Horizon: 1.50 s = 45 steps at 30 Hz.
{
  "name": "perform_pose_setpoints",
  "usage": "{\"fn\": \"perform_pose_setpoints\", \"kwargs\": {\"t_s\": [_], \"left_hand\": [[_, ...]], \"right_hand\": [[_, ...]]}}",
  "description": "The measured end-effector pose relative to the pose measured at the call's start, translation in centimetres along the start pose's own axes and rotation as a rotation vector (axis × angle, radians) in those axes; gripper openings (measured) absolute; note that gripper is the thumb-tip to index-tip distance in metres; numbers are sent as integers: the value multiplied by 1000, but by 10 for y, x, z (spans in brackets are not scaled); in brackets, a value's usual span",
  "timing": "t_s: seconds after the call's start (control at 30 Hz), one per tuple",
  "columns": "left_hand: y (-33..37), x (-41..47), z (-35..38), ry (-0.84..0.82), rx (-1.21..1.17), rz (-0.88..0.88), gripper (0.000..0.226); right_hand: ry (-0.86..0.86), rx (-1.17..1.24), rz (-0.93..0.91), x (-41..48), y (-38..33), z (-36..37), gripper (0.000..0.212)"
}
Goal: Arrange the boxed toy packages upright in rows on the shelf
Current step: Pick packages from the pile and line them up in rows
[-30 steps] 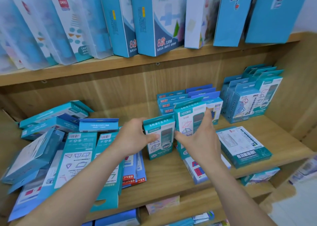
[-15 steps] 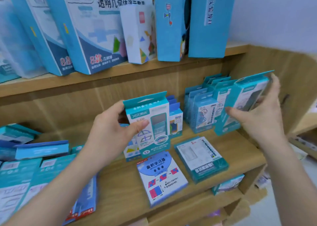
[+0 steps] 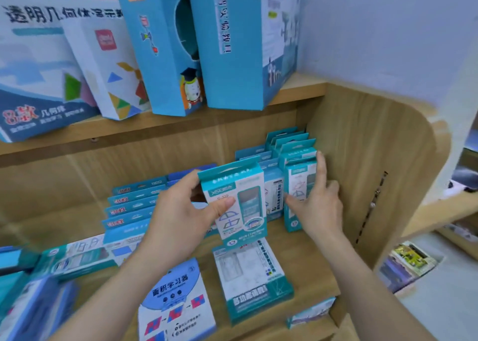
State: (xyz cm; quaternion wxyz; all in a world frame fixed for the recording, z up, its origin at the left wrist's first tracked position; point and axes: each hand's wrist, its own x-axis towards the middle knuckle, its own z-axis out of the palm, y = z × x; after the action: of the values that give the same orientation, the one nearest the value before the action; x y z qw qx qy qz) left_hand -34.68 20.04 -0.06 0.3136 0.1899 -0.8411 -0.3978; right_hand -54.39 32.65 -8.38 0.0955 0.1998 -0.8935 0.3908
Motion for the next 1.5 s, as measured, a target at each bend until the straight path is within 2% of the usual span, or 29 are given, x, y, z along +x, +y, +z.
{"fn": "perform_pose_setpoints", "kwargs": {"t_s": [0.27,0.4,0.5,0.57,0.73,0.8,0.9,1.0,1.13,1.23,1.5], "left_hand": [[-2,7,27,12,-4,-60,21],[-5,9,35,19,9,-91,21],[-4,11,40,8,30,-87,21],[-1,13,43,7,37,-79,20],[11,27,60,-21,19,-43,23],[12,37,76,-44,40,-25,23],[9,52,108,-48,86,0,29],[4,64,144,-70,157,41,36],[-9,69,173,-24,166,70,49],[-16,64,177,16,148,22,51],[-31,61,185,-12,205,-29,42]], "right_hand": [[188,-90,5,-11,14,25,95],[86,97,47,-5,18,30,76],[38,210,-19,0,16,37,60],[-9,281,-29,4,21,40,57],[-198,466,102,3,45,11,56],[-118,512,52,-17,46,-9,57],[79,387,-162,-45,39,-26,62],[74,213,-286,-49,41,-18,71],[-68,95,-210,-48,45,-10,79],[-148,47,-168,-46,49,-9,79],[-112,91,-230,-31,48,-10,76]]}}
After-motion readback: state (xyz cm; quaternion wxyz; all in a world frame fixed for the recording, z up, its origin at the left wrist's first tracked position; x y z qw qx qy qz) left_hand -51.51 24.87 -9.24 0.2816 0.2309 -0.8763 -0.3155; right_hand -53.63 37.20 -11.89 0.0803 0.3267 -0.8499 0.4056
